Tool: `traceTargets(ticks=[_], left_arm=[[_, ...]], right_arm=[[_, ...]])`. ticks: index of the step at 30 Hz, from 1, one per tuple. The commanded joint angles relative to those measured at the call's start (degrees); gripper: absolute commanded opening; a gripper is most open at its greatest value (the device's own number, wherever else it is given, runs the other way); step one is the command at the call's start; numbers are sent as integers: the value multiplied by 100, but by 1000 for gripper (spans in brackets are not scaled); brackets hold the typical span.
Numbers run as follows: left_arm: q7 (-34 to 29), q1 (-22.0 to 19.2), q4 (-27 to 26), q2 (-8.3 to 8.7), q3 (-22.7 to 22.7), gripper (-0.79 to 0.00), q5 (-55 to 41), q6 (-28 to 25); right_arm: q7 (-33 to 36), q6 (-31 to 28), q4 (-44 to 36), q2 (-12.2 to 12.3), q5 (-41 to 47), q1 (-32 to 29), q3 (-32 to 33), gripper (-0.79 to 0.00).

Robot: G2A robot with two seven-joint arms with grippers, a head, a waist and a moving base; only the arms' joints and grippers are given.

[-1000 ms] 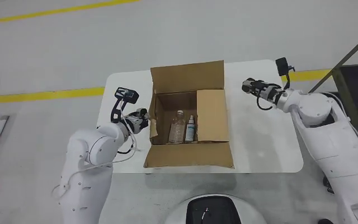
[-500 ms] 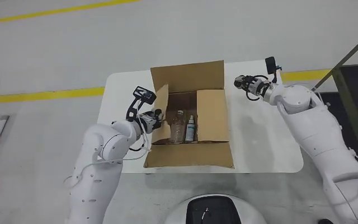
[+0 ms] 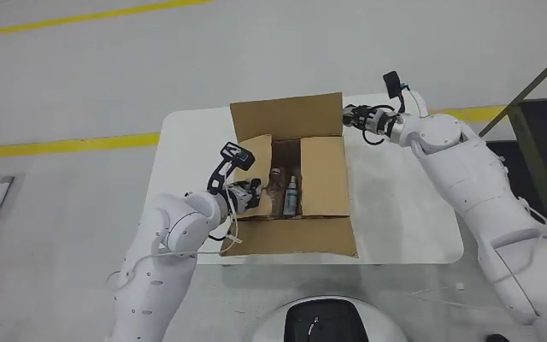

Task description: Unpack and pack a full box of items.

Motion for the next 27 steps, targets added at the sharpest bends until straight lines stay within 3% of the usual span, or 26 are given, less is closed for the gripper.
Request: traceTargets(ticks=[1,13,26,27], left_arm=[[-40,28,6,8,7,-785,-42,0],[-131,31,65,30,139,-785,-141,-5],[-106,-62,256,54,169,-785,-117,72],[-105,-65,260,58,145,-723,-126,96]], right_arm=[[176,-219,161,-25,183,60,39,-785],[1033,-909,343,-45,663,237,195,-785],[1749,-981,117,-112,790,303,103,-785],[1825,-975,96,-121,777,302,78,-785]])
